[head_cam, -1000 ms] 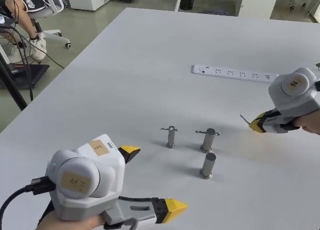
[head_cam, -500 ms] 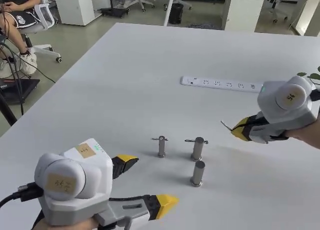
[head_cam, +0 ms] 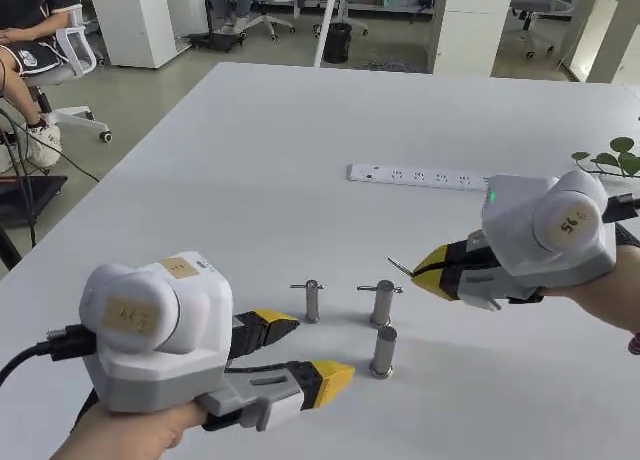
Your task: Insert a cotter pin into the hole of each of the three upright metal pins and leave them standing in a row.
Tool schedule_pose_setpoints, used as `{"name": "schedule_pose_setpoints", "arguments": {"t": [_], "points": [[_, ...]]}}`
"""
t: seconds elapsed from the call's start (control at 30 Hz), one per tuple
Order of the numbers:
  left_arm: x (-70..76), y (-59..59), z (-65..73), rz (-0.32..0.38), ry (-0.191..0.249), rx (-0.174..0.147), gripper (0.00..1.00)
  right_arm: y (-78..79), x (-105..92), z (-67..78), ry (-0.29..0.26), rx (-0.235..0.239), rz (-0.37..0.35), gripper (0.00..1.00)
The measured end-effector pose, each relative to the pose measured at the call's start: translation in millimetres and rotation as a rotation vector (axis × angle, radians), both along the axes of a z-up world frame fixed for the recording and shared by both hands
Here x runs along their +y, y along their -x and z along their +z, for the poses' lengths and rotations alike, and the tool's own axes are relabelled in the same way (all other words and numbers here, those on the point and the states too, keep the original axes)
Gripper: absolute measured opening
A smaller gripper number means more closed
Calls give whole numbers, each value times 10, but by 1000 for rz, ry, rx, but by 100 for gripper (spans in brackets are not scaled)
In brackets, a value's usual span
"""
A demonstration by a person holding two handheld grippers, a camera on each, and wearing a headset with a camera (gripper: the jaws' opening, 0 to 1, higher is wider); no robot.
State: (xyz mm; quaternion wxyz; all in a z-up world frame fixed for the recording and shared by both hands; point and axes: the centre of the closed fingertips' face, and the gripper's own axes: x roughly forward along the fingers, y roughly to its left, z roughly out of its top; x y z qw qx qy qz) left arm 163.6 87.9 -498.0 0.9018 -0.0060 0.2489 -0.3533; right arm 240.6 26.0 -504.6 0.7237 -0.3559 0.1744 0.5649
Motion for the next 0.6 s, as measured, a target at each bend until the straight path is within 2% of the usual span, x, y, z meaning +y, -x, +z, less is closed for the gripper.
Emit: {"name": "schedule_pose_setpoints", "arguments": {"t": [0.07, 0.13, 0.23, 0.33, 0.4, 0.47, 0.6], "points": [[-9, -9, -10, 4, 9, 25, 38, 71, 67, 21, -7, -9, 28, 0], [-14, -24, -14, 6, 15, 26, 37, 131, 117, 23, -14, 5, 43, 0], [-25, -36, -9, 8, 32, 41, 30, 222, 186, 33, -18, -1, 82, 0], [-51, -51, 29, 20, 70, 51, 28, 308, 247, 47, -22, -11, 120, 0], [-63, -53, 36, 28, 95, 71, 27, 397, 296, 49, -24, -19, 169, 0], [-77, -45, 36, 36, 118, 95, 25, 465, 332, 45, -31, -10, 186, 0], [-83, -48, 55, 50, 162, 113, 23, 574, 377, 36, -26, -19, 229, 0]]}}
